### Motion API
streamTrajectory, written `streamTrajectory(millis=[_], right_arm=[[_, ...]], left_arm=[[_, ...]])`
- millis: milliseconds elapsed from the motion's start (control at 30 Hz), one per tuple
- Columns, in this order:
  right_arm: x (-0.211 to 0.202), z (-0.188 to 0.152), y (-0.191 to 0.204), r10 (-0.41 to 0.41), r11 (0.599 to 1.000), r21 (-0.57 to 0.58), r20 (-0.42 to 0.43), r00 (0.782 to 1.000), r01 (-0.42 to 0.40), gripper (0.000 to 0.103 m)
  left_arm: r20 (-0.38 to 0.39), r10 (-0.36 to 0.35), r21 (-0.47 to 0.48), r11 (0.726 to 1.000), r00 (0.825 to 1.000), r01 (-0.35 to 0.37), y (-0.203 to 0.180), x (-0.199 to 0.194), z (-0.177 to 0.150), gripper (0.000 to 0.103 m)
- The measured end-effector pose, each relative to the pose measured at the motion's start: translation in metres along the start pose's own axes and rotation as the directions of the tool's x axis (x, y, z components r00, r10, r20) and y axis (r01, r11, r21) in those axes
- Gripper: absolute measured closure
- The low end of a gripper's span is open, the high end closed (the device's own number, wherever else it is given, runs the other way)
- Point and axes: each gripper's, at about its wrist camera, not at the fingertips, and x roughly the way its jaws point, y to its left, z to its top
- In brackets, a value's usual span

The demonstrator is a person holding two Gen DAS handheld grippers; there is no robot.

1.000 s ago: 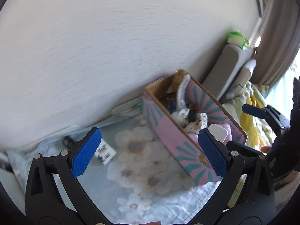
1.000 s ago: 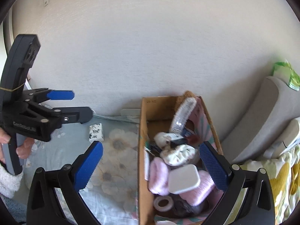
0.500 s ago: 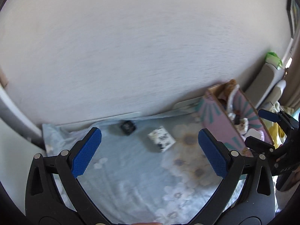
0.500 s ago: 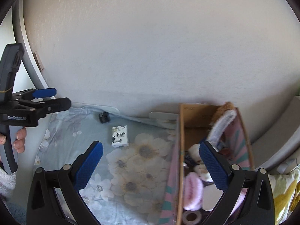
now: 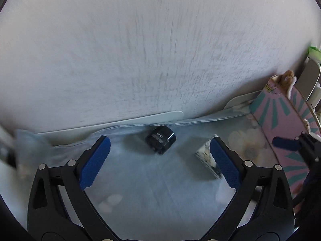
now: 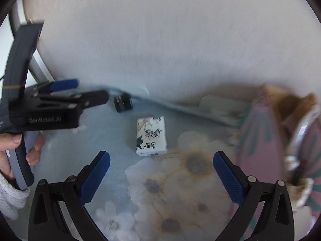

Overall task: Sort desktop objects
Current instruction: 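Move both open tools back over the bed, then grasp the black jar with left tool while right tool grasps printed tissue pack, then carry black jar and tissue pack into the box and release both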

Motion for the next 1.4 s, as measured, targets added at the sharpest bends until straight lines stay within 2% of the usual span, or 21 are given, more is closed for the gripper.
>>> streamTrajectory(millis=[67,200,267,367,433,467,633,833,1100,1267,1400], right_arm=[[0.015,-0.001,0.003,0.001,1.0,0.0,-0.006,1.0,-0.001,0.001],[0.036,-0.001,0.008,-0.006,1.0,-0.006,0.001,1.0,0.006,0.001],[0.043,0.001,0.01,-0.012,1.0,-0.017,0.003,1.0,0.012,0.004],[0.053,0.003,0.015,-0.035,0.999,-0.041,0.0,0.999,0.035,0.009],[0.056,0.003,0.016,-0.06,0.997,-0.05,0.014,0.998,0.06,0.021],[0.058,0.003,0.017,-0.072,0.996,-0.055,0.019,0.997,0.072,0.023],[0.068,0.0,0.025,-0.068,0.993,-0.095,0.0,0.998,0.067,0.061],[0.064,-0.004,0.025,-0.083,0.993,-0.081,0.014,0.996,0.084,0.061],[0.044,-0.009,0.026,-0.068,0.996,-0.061,0.005,0.998,0.068,0.061],[0.015,-0.007,0.029,-0.054,0.997,-0.048,-0.003,0.999,0.054,0.061],[-0.024,-0.001,0.028,-0.044,0.998,-0.049,0.018,0.999,0.045,0.061]], left_arm=[[-0.029,-0.001,-0.029,1.0,1.0,0.0,0.005,0.018,0.0,0.009],[-0.04,0.004,-0.07,0.998,0.999,-0.006,0.009,0.032,-0.003,0.011],[-0.053,0.016,-0.064,0.998,0.998,-0.019,0.007,0.04,-0.003,0.02],[-0.066,0.036,-0.046,0.998,0.997,-0.039,0.006,0.048,-0.005,0.04],[-0.071,0.043,-0.047,0.998,0.997,-0.046,0.006,0.049,-0.007,0.058],[-0.07,0.038,-0.046,0.998,0.997,-0.042,0.006,0.049,-0.008,0.06],[-0.053,0.044,-0.039,0.998,0.998,-0.046,0.007,0.044,-0.01,0.061],[-0.048,0.033,-0.043,0.998,0.998,-0.035,0.008,0.034,-0.008,0.061],[-0.04,0.014,-0.062,0.998,0.999,-0.017,0.001,-0.001,-0.004,0.061],[-0.056,-0.008,-0.071,0.997,0.998,0.004,-0.002,-0.032,0.008,0.061],[-0.049,-0.038,-0.067,0.997,0.998,0.035,-0.003,-0.071,0.009,0.061]])
